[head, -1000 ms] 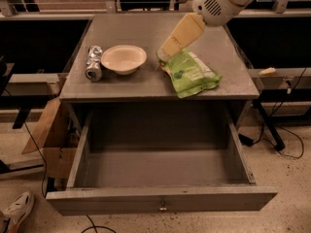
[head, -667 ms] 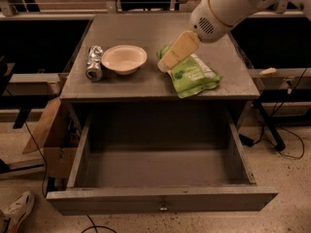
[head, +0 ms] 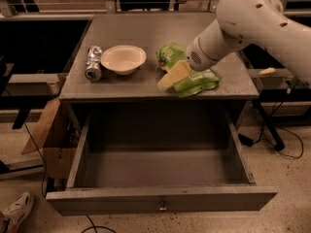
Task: Place green rice chip bag into top drawer
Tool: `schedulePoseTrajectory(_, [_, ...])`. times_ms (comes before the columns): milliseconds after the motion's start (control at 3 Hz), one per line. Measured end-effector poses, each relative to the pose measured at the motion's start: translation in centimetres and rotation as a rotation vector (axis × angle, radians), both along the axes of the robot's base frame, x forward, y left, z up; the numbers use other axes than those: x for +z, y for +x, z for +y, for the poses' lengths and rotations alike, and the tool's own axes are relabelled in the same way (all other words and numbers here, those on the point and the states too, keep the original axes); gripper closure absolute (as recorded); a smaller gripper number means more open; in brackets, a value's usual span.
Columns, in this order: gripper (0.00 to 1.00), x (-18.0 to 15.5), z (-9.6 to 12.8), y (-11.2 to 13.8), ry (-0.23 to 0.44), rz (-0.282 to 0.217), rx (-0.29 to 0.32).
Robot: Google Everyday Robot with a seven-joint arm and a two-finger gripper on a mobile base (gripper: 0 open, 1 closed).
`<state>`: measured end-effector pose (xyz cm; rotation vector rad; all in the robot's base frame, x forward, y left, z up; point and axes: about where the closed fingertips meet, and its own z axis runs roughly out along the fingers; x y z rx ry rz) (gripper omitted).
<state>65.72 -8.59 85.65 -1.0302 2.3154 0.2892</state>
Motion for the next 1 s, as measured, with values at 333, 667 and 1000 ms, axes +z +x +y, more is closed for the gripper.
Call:
schedulePoseTrajectory(333, [0.18,-2.6,-0.75,1.52,-0.027,-0.004,-0.096])
schedulePoseTrajectory(667, [0.49,-2.0,-0.91,1.51,-0.029,-0.006,-0.1])
schedulePoseTrajectory(1000, [0.72,-1.61,-0.91,1.51,-0.029,-0.006,-0.1])
